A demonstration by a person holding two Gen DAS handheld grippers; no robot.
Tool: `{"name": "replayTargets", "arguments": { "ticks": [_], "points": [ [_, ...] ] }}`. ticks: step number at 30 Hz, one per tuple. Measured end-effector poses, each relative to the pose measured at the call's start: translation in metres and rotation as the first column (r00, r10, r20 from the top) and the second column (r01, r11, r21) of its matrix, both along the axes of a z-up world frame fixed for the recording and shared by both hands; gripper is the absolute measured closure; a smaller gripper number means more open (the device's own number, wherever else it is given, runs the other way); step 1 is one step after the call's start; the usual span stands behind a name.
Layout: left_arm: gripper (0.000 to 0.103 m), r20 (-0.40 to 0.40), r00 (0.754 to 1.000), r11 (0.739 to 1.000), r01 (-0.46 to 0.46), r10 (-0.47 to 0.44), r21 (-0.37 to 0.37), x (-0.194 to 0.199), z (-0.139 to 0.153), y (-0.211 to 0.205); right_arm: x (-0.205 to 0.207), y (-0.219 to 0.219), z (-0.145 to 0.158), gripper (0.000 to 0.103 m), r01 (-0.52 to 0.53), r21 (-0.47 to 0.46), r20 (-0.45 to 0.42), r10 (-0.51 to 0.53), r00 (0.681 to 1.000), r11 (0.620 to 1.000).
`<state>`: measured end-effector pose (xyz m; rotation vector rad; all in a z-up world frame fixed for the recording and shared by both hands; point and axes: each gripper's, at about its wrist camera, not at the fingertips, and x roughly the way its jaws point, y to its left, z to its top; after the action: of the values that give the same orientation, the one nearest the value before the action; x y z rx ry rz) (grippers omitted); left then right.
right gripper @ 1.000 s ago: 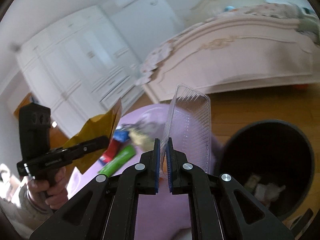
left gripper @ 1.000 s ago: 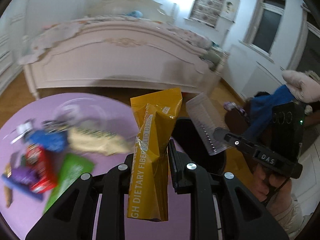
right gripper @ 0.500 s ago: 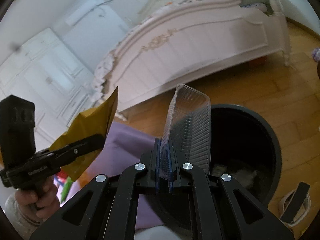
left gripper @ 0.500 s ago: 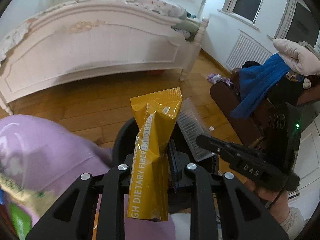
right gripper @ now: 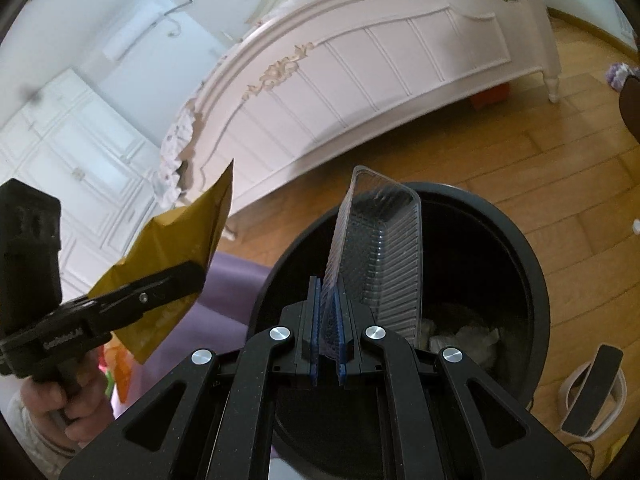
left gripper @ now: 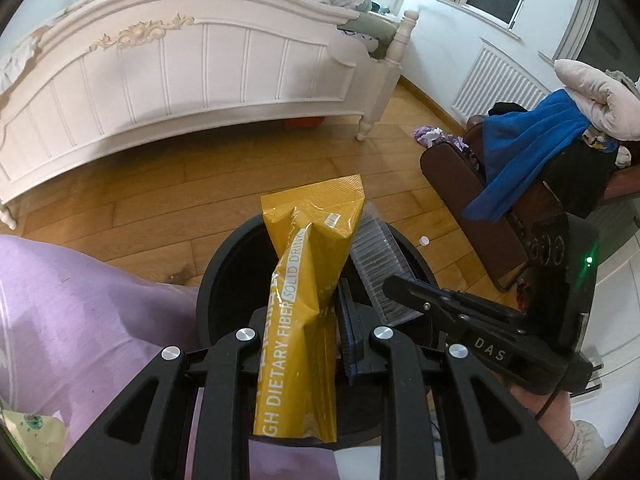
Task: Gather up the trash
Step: 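Carry the yellow bag and clear tray with both tools over the bin, then open both tools to drop the bag and tray into the bin, then move both tools back over the table toward the gold snack bar and purple bottle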
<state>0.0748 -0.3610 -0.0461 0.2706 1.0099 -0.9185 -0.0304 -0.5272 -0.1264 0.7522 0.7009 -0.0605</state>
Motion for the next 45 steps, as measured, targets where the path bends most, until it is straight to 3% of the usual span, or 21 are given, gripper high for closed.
{"name": "replayTargets", "arguments": {
  "ticks": [11,13,15,17,19,20,27,30,35,39,45],
  "points": [
    [0.077,-0.001,1.000,1.000,0.008,-0.008,0.019,0.000,-0.009,-0.010,0.000,-0.008,-0.010,0.095,0.011,0.019,-0.032,-0.011,0.999,1.000],
    [0.072,0.008,1.000,1.000,0.003,-0.003,0.029,-0.001,-0.009,-0.010,0.000,-0.008,-0.010,0.095,0.013,0.022,-0.036,-0.013,0.999,1.000],
    [0.052,0.012,1.000,1.000,-0.004,0.003,0.029,0.000,-0.008,-0.009,0.000,-0.008,-0.008,0.095,0.013,0.021,-0.039,-0.012,0.999,1.000],
    [0.039,0.018,1.000,1.000,-0.013,0.013,0.015,-0.001,-0.004,-0.005,0.001,-0.006,-0.006,0.081,0.015,0.017,-0.044,-0.015,0.999,1.000],
    [0.036,0.019,1.000,1.000,-0.021,0.021,-0.003,-0.001,0.000,0.000,-0.002,-0.006,-0.002,0.033,0.041,0.019,-0.039,-0.041,0.998,0.999],
    [0.035,0.018,1.000,1.000,-0.022,0.023,-0.006,-0.001,0.002,0.002,-0.004,-0.006,0.000,0.028,0.062,0.030,-0.028,-0.061,0.998,0.998],
    [0.034,0.024,0.998,0.997,-0.058,0.060,-0.051,-0.005,0.022,0.031,-0.004,0.008,0.018,0.027,0.045,0.017,-0.006,-0.045,0.999,0.999],
    [0.027,0.049,0.995,0.993,-0.087,0.091,-0.080,-0.009,0.036,0.055,-0.004,0.019,0.032,0.027,0.026,-0.010,0.011,-0.026,1.000,1.000],
    [0.026,0.099,0.979,0.979,-0.168,0.180,-0.117,-0.014,0.058,0.108,0.006,0.049,0.060,0.027,-0.039,-0.077,0.038,0.042,0.998,0.996],
    [0.026,0.124,0.951,0.951,-0.260,0.282,-0.170,-0.015,0.074,0.163,0.020,0.084,0.084,0.027,-0.120,-0.134,0.058,0.128,0.990,0.984],
    [0.026,0.119,0.877,0.874,-0.434,0.466,-0.220,-0.014,0.086,0.264,0.041,0.147,0.115,0.027,-0.253,-0.213,0.075,0.274,0.959,0.944]
  ]
}}
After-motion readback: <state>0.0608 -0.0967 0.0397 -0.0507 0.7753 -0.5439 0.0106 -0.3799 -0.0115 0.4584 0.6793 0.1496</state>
